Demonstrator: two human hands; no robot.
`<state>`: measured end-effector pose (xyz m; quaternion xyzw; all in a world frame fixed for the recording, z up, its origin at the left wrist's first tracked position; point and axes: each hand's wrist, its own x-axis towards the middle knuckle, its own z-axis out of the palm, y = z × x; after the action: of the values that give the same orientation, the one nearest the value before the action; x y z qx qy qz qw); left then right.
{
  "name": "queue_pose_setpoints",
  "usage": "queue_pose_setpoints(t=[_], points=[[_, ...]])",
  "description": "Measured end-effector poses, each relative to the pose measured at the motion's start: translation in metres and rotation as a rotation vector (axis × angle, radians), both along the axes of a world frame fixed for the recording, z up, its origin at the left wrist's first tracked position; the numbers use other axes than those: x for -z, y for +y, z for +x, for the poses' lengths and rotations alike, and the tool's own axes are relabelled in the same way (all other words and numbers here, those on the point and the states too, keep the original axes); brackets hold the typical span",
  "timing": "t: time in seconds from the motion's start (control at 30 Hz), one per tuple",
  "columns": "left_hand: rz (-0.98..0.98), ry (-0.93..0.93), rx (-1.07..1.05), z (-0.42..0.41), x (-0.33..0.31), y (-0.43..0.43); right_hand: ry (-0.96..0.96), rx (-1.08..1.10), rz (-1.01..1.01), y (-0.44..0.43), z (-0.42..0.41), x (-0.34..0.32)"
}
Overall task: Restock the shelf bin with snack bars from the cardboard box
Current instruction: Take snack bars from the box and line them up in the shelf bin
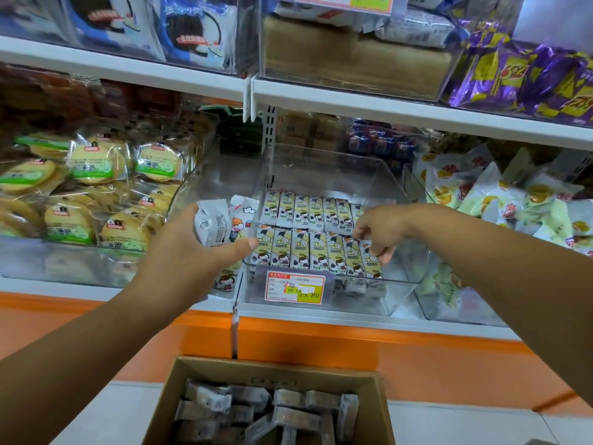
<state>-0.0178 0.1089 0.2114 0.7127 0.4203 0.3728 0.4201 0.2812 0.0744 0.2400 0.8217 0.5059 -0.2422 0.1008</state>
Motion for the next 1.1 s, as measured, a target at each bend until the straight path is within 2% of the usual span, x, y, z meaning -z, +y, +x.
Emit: queue_pose_setpoints(t=[0.1,0.2,0.27,0.4,0.47,0.53,0.57,0.73,0.93,1.1], points=[[-0.001,-0.012,0.007,-0.001,-0.003,-0.002,0.028,-0.016,0.021,-0.001,0.001,0.0],[-0.013,-0.073,0.0,-0.002,-0.006,-0.004,-0.045,-0.07,0.047,-0.006,-0.003,-0.004],[-0.002,-0.095,-0.001,-0.002,-0.01,-0.007,-0.066,-0.094,0.142,-0.013,-0.007,-0.011],[-0.016,-0.149,0.032,0.0,-0.018,-0.016,0.206,-0.049,0.611,-0.043,-0.039,-0.019],[-0.062,-0.194,0.095,0.005,-0.02,-0.024,0.446,-0.06,0.758,-0.062,-0.069,-0.016],[-0.111,-0.254,0.163,0.011,-0.022,-0.032,0.744,-0.062,0.758,-0.08,-0.102,-0.01],[-0.128,-0.272,0.185,0.014,-0.022,-0.036,0.823,-0.075,0.738,-0.085,-0.116,-0.006],[-0.215,-0.284,0.154,0.018,-0.02,-0.039,0.824,0.016,0.884,-0.083,-0.138,0.011],[-0.335,-0.299,0.127,0.01,-0.018,-0.03,0.976,0.058,0.87,-0.082,-0.13,0.009],[-0.251,-0.287,0.1,0.008,-0.017,-0.023,0.924,-0.035,0.86,-0.072,-0.132,0.018]])
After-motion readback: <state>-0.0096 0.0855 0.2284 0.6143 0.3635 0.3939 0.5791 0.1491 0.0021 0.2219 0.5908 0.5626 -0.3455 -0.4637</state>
